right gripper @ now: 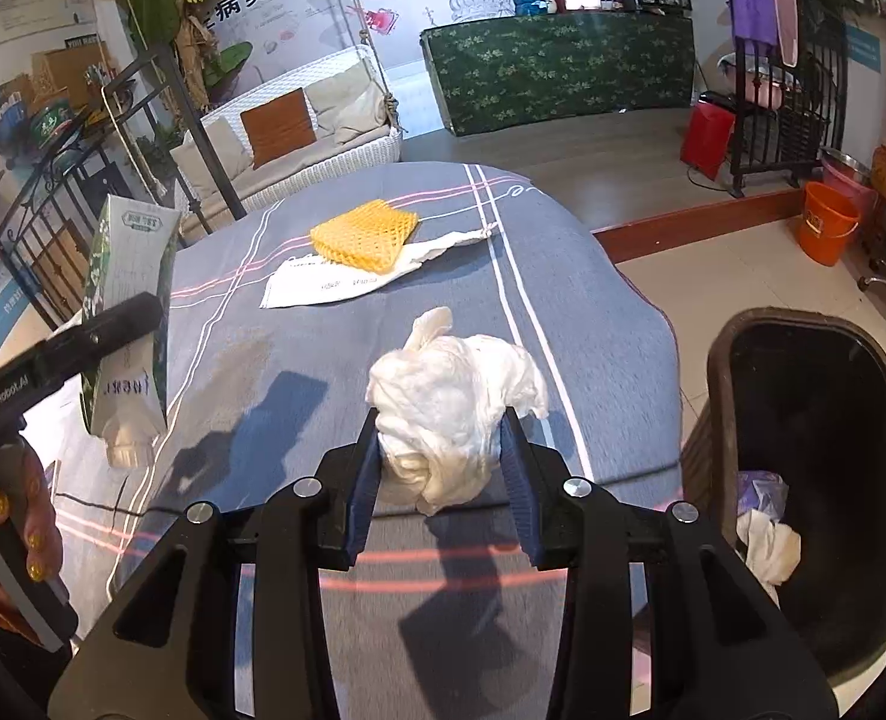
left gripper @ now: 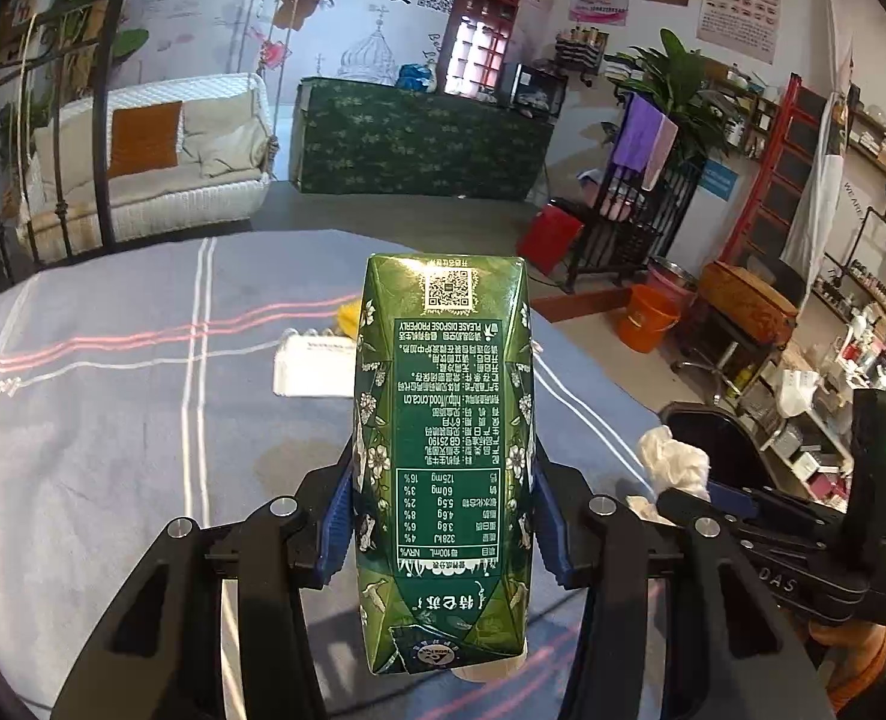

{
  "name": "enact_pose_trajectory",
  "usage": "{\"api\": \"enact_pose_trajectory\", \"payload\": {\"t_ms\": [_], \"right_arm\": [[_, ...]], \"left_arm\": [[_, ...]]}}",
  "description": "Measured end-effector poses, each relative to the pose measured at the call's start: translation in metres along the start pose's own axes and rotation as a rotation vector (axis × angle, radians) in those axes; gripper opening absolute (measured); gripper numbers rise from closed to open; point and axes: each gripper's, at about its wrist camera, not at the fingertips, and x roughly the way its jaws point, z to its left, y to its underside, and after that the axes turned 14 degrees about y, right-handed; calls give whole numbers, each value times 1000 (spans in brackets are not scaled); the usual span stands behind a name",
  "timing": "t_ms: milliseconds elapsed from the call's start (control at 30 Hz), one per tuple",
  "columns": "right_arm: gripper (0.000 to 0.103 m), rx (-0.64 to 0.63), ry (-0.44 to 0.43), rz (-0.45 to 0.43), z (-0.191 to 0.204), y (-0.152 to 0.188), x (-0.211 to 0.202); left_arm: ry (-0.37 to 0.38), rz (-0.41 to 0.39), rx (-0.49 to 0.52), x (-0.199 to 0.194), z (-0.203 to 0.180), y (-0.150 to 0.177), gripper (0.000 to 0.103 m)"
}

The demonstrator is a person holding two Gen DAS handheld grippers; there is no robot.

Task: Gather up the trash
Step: 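Drop the white cloth into the bin with the right tool while the left tool holds the carton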

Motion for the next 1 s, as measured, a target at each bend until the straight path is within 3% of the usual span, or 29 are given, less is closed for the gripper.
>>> {"api": "enact_pose_trajectory", "payload": {"t_ms": [467, 700, 1000], "right_arm": [[39, 70, 46, -52, -35, 18, -26], [39, 126, 146, -88, -74, 26, -38], [39, 234, 290, -49, -134, 42, -27]], "left_arm": [[76, -12, 17, 0, -32, 19, 49], [137, -8, 38, 7, -51, 26, 49], [197, 24, 69, 21, -74, 33, 49]]}}
